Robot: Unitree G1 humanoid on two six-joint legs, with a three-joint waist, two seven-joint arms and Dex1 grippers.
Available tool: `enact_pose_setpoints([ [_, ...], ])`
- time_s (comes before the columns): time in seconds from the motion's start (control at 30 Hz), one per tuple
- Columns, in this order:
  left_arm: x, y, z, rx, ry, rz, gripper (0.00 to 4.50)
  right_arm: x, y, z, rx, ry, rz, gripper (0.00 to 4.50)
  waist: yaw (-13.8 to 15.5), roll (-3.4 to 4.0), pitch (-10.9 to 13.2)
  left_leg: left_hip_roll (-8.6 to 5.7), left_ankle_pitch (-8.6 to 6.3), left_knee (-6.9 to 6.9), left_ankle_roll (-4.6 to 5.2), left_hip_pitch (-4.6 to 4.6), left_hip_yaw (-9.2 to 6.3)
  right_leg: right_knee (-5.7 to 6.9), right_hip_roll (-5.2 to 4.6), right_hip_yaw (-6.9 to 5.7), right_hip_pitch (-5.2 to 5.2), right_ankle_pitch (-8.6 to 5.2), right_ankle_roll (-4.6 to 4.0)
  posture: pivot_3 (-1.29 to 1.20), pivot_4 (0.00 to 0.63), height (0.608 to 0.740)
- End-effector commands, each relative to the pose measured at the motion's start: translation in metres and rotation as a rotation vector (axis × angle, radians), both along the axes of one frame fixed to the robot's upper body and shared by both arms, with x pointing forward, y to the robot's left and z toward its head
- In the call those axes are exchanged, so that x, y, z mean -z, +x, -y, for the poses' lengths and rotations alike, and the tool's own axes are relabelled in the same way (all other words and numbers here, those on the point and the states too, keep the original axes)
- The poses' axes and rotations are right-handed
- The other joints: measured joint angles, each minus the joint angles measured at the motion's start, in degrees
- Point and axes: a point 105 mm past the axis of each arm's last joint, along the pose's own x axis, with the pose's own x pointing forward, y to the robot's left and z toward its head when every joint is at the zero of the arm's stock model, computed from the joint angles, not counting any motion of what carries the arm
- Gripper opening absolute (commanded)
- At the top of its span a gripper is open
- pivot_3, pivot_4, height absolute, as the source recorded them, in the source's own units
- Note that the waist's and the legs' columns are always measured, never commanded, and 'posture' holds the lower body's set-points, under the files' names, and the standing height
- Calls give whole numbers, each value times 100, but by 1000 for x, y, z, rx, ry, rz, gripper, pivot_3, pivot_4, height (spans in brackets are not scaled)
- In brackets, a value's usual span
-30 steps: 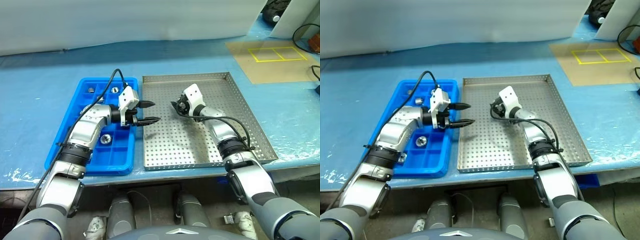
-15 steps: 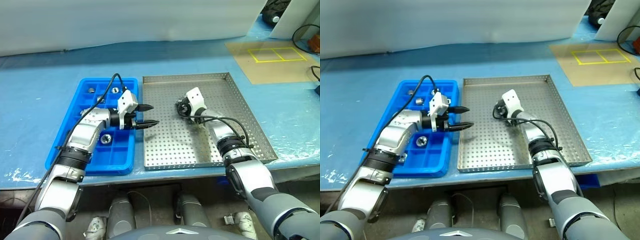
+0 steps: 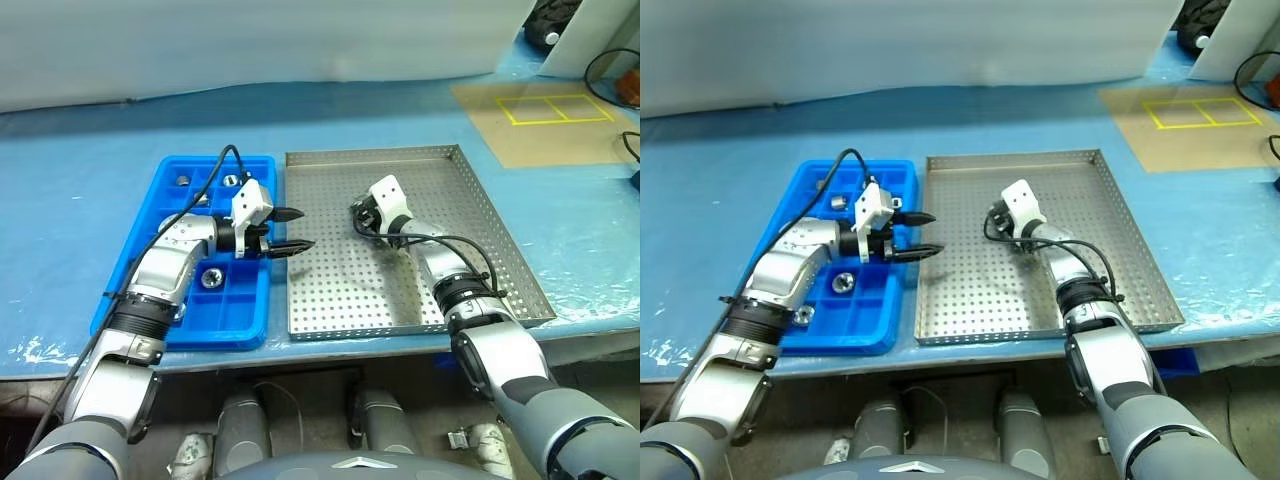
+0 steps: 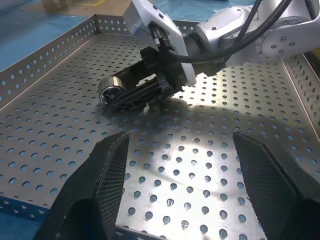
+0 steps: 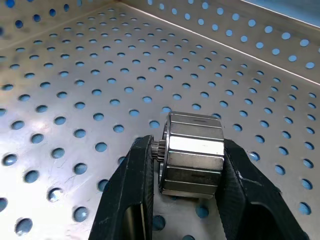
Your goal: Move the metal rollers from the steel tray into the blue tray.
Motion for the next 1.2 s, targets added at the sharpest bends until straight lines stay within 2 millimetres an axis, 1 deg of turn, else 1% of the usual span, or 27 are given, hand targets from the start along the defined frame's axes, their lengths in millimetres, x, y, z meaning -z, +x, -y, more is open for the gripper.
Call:
enact_pose_setpoints([
  [0.03, -21, -9, -17, -1, 0, 44, 3507, -51, -20, -34, -238, 38, 99, 1248, -12, 1, 1, 2, 2, -9, -3, -10, 0, 0, 2, -1, -13, 0, 0, -237, 150, 740],
  [0.13, -25, -13, -30, -25, 21, 46, 3507, -63, -39, -46, -368, 36, 89, 1248, 36, 2, 1, 5, 4, -23, -5, -9, 0, -5, 5, -4, -14, -1, -1, -214, 150, 740],
  [0.2, -31, -17, -47, -80, 37, 75, 3507, -71, -59, -60, -515, 25, 71, 1248, 61, 1, 1, 5, 4, -26, -6, -7, 0, -9, 3, -7, -10, -1, -1, -152, 150, 740],
  [0.27, -33, -21, -63, -138, 60, 94, 3507, -75, -72, -71, -613, 11, 53, 1248, 72, 1, 1, 4, 4, -31, -6, -3, 0, -16, 0, -9, -4, -1, -1, -109, 150, 740],
  [0.37, -31, -32, -77, -163, 93, 80, 3507, -77, -80, -81, -682, 9, 35, 1248, 107, 1, 1, 3, 8, -46, -14, 1, 0, -17, 0, -11, -6, -2, 0, -77, 150, 740],
  [0.47, -31, -52, -89, -193, 122, 61, 3507, -78, -90, -97, -788, 22, 2, 1248, 176, 1, 1, 2, 10, -54, -17, 4, -1, -16, -1, -11, -10, -2, 0, 33, 150, 740],
  [0.6, -30, -84, -91, -227, 151, 36, 3507, -75, -107, -117, -961, 16, -64, 1248, 271, -2, 3, 4, 11, -67, -19, -4, -2, -21, -1, -17, -19, -5, -3, 183, 150, 740],
  [0.63, -30, -91, -91, -230, 156, 28, 3507, -74, -111, -120, -995, 18, -80, 1248, 314, -2, 2, 4, 11, -69, -19, -6, -3, -23, -1, -18, -19, -6, -4, 183, 150, 740],
  [0.7, -30, -107, -92, -254, 165, 12, 3507, -72, -120, -126, -1080, 13, -116, 1248, 426, -2, 3, 4, 11, -74, -19, -5, -4, -28, -1, -20, -18, -8, -5, 264, 150, 740],
  [0.83, -30, -128, -98, -331, 171, -20, 3507, -65, -137, -135, -1218, -7, -179, 1248, 652, -1, 4, 6, 10, -77, -19, -10, -8, -32, -3, -27, -17, -10, -3, 362, 150, 740],
  [0.93, -26, -143, -100, -380, 172, -48, 3507, -58, -147, -141, -1286, -11, -230, 1248, 823, 1, 5, 6, 9, -79, -19, -8, -14, -30, -3, -28, -16, -12, 0, 414, 150, 740],
  [0.97, -25, -147, -100, -390, 173, -54, 3507, -56, -148, -143, -1299, -14, -238, 1248, 859, 1, 5, 4, 9, -80, -19, -8, -14, -29, -5, -27, -17, -13, 2, 432, 150, 740],
  [1.0, -25, -151, -100, -400, 170, -60, 3507, -54, -149, -145, -1309, -20, -243, 1248, 888, 1, 5, 4, 9, -81, -19, -7, -16, -30, -4, -26, -17, -32, 34, 439, 150, 740],
  [1.1, -25, -155, -99, -424, 161, -64, 3507, -47, -149, -148, -1321, -44, -246, 1248, 1040, 2, 6, 4, 8, -84, -20, -6, -21, -28, -4, -26, -18, -35, 40, 456, 150, 740],
  [1.2, -24, -157, -96, -431, 155, -68, 3507, -39, -147, -146, -1322, -81, -242, 1248, 1170, 3, 6, 3, 8, -86, -20, -6, -24, -26, -4, -26, -19, -36, 41, 454, 150, 740],
])
